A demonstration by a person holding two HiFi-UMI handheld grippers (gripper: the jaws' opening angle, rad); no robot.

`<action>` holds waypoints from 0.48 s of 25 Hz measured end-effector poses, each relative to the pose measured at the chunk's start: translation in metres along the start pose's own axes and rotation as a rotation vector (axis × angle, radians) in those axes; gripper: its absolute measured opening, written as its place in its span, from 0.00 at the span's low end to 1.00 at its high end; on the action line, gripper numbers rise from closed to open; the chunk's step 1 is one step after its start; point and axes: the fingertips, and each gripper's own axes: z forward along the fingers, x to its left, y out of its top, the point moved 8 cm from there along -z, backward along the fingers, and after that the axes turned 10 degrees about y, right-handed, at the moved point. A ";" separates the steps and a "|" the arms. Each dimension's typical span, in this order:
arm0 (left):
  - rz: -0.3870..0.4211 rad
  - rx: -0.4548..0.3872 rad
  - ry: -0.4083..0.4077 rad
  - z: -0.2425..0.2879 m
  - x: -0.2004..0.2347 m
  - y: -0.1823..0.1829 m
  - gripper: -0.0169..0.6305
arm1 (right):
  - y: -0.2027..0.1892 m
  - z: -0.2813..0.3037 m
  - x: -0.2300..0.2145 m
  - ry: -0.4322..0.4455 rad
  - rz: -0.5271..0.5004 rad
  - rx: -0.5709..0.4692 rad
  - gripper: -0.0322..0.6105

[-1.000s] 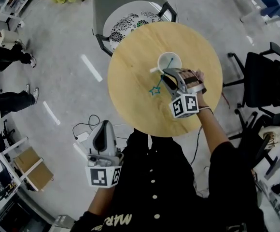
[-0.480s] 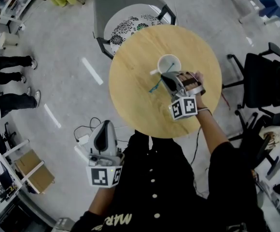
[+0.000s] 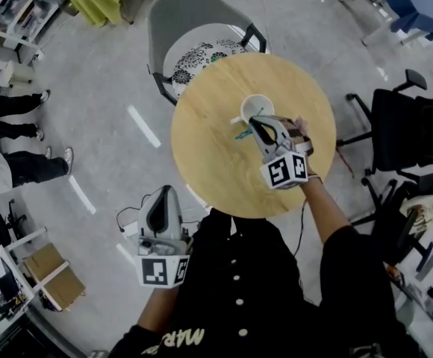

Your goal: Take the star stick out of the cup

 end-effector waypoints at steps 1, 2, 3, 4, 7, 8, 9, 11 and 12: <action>-0.001 -0.009 -0.004 0.000 0.000 0.003 0.03 | 0.005 -0.006 -0.003 -0.012 0.044 -0.022 0.08; -0.002 -0.019 -0.009 -0.001 -0.001 0.006 0.03 | 0.010 -0.013 -0.005 -0.026 0.091 -0.048 0.08; -0.002 -0.029 -0.015 -0.003 -0.002 0.010 0.03 | 0.016 -0.021 -0.007 -0.043 0.137 -0.074 0.08; -0.002 -0.039 -0.022 -0.004 -0.002 0.014 0.03 | 0.022 -0.029 -0.008 -0.063 0.180 -0.099 0.08; 0.000 -0.074 -0.046 -0.006 -0.007 0.027 0.03 | 0.041 -0.058 -0.015 -0.126 0.301 -0.163 0.08; 0.001 -0.085 -0.055 -0.005 -0.009 0.031 0.03 | 0.046 -0.069 -0.018 -0.143 0.342 -0.180 0.08; 0.001 -0.097 -0.064 -0.005 -0.010 0.035 0.03 | 0.052 -0.080 -0.020 -0.160 0.382 -0.198 0.08; -0.003 -0.114 -0.080 -0.005 -0.013 0.042 0.03 | 0.064 -0.105 -0.022 -0.194 0.456 -0.234 0.08; -0.004 -0.121 -0.089 -0.004 -0.013 0.046 0.03 | 0.070 -0.117 -0.023 -0.215 0.487 -0.253 0.08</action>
